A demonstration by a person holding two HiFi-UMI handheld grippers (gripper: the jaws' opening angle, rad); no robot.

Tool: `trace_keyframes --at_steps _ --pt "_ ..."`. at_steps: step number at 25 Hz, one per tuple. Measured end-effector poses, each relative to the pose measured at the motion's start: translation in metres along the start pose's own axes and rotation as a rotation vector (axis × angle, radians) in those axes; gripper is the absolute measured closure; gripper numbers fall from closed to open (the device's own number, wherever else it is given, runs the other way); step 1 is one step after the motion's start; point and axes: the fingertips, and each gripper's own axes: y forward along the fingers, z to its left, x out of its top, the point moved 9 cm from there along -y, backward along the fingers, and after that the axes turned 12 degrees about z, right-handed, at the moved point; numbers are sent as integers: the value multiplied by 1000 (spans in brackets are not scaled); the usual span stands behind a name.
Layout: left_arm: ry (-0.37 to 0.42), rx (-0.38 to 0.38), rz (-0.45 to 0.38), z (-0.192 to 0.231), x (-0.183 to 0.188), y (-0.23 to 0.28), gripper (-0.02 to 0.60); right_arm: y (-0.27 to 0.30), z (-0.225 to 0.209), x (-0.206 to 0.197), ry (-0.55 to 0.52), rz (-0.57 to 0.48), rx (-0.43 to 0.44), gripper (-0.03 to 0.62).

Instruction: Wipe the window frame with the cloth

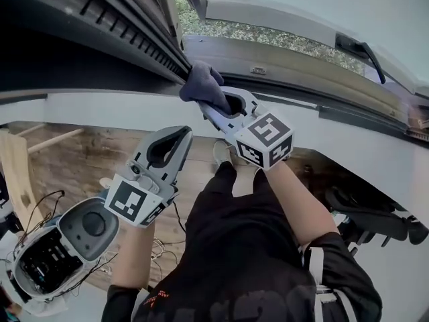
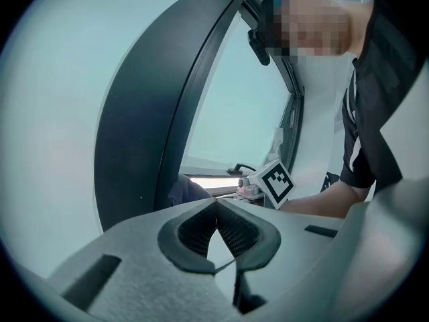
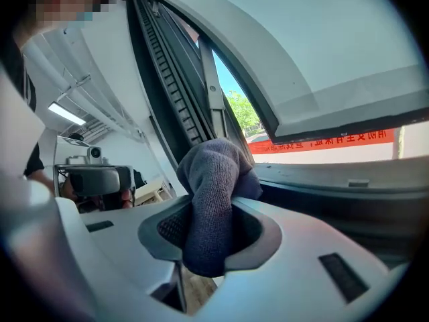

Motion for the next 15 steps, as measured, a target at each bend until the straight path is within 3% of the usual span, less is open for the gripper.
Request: trace_keyframes --at_steps 15 --pt "14 -69 24 10 11 38 561 -10 -35 3 47 -2 -84 487"
